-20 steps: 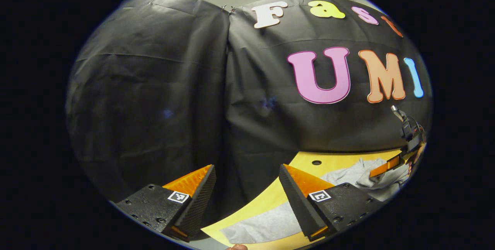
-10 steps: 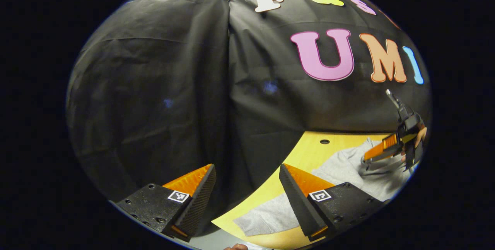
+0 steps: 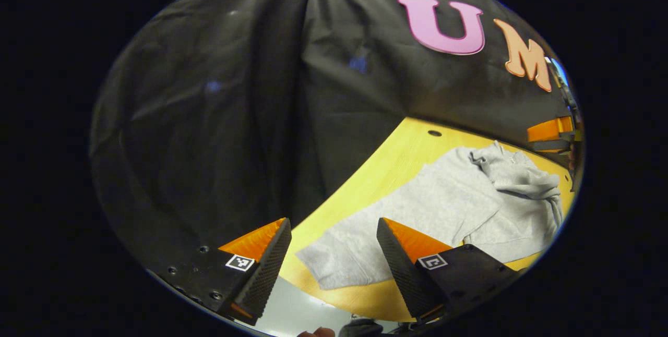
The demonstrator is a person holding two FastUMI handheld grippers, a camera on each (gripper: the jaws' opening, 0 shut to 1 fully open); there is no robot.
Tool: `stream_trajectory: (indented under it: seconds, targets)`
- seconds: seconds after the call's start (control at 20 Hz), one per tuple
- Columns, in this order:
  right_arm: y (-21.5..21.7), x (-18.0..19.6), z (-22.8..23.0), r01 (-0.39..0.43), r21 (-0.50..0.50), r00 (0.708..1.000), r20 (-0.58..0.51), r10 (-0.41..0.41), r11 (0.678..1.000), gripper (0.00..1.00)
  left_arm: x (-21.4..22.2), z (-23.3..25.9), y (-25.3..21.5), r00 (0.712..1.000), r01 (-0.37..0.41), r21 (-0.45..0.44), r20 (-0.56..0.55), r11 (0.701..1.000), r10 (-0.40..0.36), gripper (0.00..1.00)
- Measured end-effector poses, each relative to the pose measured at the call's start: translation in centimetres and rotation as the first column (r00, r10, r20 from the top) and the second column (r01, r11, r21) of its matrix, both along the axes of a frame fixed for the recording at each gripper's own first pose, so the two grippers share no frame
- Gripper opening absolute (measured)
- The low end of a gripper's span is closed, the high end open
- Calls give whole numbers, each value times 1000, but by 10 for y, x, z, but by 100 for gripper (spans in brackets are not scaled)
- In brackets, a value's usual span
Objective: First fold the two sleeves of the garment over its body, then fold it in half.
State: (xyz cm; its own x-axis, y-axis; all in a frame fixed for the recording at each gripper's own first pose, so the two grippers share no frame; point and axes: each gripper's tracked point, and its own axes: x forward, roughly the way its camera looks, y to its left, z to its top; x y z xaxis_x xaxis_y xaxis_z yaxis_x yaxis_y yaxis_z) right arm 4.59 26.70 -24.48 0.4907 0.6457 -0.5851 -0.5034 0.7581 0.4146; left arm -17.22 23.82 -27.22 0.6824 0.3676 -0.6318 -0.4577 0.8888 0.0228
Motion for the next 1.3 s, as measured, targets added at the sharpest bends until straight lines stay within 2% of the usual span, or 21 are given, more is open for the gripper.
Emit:
stream_trajectory:
  seconds: [0.1, 0.15, 0.4, 0.5, 0.65, 0.7, 0.9, 1.0, 1.15, 1.3]
  targets:
    - [-11, -3, 3, 15, -15, 999, 37, -14, 1000, 96, -9, -23, 2, 999, -18, -38, -45, 999, 16, 97]
    - [-16, -7, 4, 16, -15, 999, 34, -16, 1000, 96, -11, -31, 0, 998, -22, -50, -62, 998, 18, 100]
    - [-46, -23, -7, 51, -41, 999, -1, -51, 998, 96, -19, -62, -4, 991, -51, -107, -125, 993, 38, 97]
    - [-54, -26, -9, 53, -57, 999, 0, -53, 997, 97, -15, -61, -2, 993, -33, -78, -119, 996, 24, 98]
    - [-64, -26, -6, 59, -67, 998, 11, -58, 996, 96, -13, -63, -5, 989, -26, -88, -148, 996, 13, 93]
    - [-65, -26, -5, 62, -65, 998, 11, -62, 996, 96, -12, -64, -7, 986, -36, -99, -163, 994, 20, 80]
    - [-78, -25, 1, 82, -67, 996, 29, -80, 994, 96, -1, -64, -7, 984, -67, -127, -173, 990, 44, 17]
    - [-87, -27, 3, 98, -65, 995, 25, -96, 993, 96, 0, -64, -6, 976, -85, -169, -214, 982, 48, 2]
    - [-106, -26, 7, 128, -70, 991, 37, -126, 989, 96, 18, -46, 2, 981, -93, -179, -182, 980, 60, 0]
    - [-122, -27, 9, 162, -58, 987, 23, -161, 985, 96, 51, -15, -3, 992, -30, -200, -125, 979, 5, 0]
